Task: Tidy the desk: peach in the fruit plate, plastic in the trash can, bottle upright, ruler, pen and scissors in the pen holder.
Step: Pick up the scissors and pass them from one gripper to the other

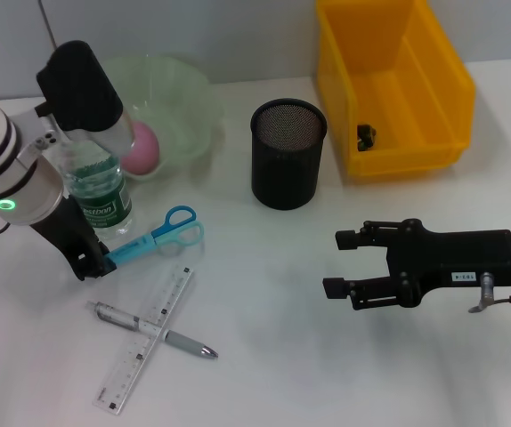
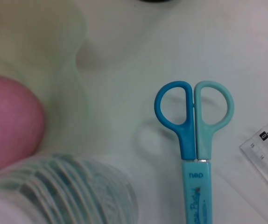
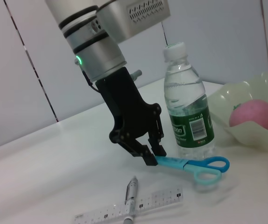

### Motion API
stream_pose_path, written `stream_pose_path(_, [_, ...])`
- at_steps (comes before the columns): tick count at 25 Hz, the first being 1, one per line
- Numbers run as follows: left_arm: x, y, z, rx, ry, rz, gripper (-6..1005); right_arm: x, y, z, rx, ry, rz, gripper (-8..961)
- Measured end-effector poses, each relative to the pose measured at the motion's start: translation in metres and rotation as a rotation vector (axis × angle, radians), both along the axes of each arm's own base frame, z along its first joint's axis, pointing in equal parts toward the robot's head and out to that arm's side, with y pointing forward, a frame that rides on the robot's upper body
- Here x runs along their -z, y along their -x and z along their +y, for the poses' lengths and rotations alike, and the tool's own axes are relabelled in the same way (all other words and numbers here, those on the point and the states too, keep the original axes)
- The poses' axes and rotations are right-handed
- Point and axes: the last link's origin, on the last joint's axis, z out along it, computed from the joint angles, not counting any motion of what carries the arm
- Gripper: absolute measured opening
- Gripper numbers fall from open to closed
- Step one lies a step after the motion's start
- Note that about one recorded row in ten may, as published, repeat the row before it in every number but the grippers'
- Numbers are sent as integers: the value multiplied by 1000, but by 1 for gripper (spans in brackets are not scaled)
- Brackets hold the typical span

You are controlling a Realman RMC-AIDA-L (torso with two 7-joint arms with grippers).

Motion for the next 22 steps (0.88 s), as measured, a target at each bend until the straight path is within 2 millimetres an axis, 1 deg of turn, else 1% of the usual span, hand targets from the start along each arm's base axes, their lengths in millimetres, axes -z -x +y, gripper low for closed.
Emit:
stream_pose_path(8, [-6, -5, -9, -4, 12, -78, 188, -2, -2, -1, 10, -8, 3, 813])
stream_pose_path(10, [-12, -9, -12, 17, -4, -120, 188, -2, -3, 0, 11, -10, 2, 813])
stream_pose_path(12, [-12, -9, -12, 17, -4, -120, 188, -2, -3, 0, 13, -12, 0, 813])
stream_pose_path(15, [-18, -17, -17, 39, 1, -209, 188, -2, -4, 0, 17, -15, -2, 813])
stream_pose_path(22, [-26, -25, -22, 68, 19, -378, 189, -3, -5, -1, 26, -22, 4, 813])
